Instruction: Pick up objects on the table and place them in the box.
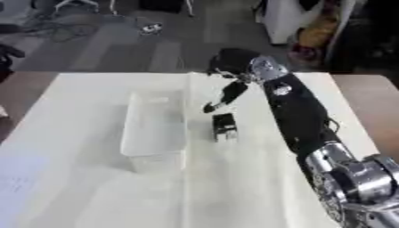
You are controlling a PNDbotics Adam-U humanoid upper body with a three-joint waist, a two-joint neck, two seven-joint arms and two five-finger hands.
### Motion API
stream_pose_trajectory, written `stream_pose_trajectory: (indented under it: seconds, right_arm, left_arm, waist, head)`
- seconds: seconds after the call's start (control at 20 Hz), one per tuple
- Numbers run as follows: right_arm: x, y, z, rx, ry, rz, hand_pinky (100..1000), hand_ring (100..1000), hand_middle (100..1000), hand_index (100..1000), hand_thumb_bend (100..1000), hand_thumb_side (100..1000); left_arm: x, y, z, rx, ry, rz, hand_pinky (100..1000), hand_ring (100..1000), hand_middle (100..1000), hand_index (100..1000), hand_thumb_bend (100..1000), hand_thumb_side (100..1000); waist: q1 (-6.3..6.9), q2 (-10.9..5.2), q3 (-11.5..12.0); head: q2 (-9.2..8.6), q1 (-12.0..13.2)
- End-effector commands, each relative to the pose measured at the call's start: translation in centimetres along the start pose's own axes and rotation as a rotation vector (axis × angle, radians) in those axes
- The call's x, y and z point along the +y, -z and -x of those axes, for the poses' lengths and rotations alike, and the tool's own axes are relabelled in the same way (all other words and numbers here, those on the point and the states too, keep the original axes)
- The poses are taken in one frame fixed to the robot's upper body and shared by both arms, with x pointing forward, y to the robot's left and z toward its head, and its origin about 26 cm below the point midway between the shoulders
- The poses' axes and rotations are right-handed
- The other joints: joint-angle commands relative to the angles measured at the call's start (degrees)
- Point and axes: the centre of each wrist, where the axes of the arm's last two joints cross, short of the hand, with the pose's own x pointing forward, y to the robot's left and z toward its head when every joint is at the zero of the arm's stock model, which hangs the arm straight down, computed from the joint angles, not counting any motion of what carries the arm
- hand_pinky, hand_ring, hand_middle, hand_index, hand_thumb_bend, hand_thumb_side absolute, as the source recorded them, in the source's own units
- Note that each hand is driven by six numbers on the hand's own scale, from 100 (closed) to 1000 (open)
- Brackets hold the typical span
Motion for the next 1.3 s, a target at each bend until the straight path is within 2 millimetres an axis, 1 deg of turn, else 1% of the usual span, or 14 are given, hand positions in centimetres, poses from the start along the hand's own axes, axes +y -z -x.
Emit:
stream_pose_trajectory:
  seconds: [0.05, 0.3, 0.5, 0.7, 0.95, 1.05, 1.2, 1.3]
  right_arm:
    - [-1.1, -0.7, 1.3, 0.004, -0.019, -0.041, 1000, 814, 833, 884, 802, 987]
    - [-1.2, -0.8, 1.4, -0.005, -0.015, -0.079, 1000, 819, 837, 891, 803, 978]
    - [-0.8, -0.9, 1.7, -0.035, -0.016, -0.124, 1000, 829, 846, 901, 808, 997]
    - [-0.2, -1.3, 2.3, -0.099, -0.017, -0.168, 1000, 830, 842, 902, 808, 1000]
    - [-0.5, -1.7, 2.8, -0.153, -0.028, -0.205, 1000, 834, 849, 912, 811, 1000]
    - [-0.6, -1.6, 2.8, -0.174, -0.026, -0.214, 1000, 832, 848, 915, 812, 1000]
    - [-0.1, -1.5, 2.6, -0.211, -0.002, -0.211, 1000, 827, 840, 916, 821, 1000]
    - [0.0, -1.5, 2.5, -0.216, 0.011, -0.201, 1000, 823, 837, 913, 808, 1000]
  left_arm:
    - [0.4, 0.5, -0.4, -0.023, 0.003, 0.000, 491, 736, 835, 870, 157, 1000]
    - [0.4, 0.5, -0.5, -0.024, 0.002, 0.001, 491, 736, 835, 870, 157, 1000]
    - [0.4, 0.5, -0.5, -0.025, 0.002, 0.000, 492, 736, 835, 869, 157, 1000]
    - [0.5, 0.5, -0.4, -0.023, 0.008, 0.000, 491, 736, 835, 870, 157, 1000]
    - [0.6, 0.4, -0.3, -0.021, 0.014, 0.000, 492, 736, 835, 869, 157, 1000]
    - [0.6, 0.4, -0.3, -0.021, 0.015, 0.001, 492, 736, 835, 869, 157, 1000]
    - [0.6, 0.4, -0.3, -0.022, 0.015, 0.000, 493, 736, 835, 869, 157, 1000]
    - [0.6, 0.4, -0.3, -0.021, 0.013, 0.000, 493, 736, 835, 869, 157, 1000]
  waist:
    - [0.11, -0.76, 0.04]
    - [0.04, -0.79, 0.13]
    - [-0.03, -0.85, 0.20]
    - [-0.16, -0.94, -0.08]
    - [-0.27, -1.11, -0.37]
    - [-0.30, -1.16, -0.44]
    - [-0.30, -1.18, -0.41]
    - [-0.30, -1.19, -0.40]
  head:
    - [-0.70, -0.03]
    - [-0.97, -0.17]
    - [-1.00, -0.05]
    - [-0.87, 0.93]
    - [-0.74, 1.46]
    - [-0.77, 1.39]
    - [-0.88, 1.39]
    - [-0.90, 1.45]
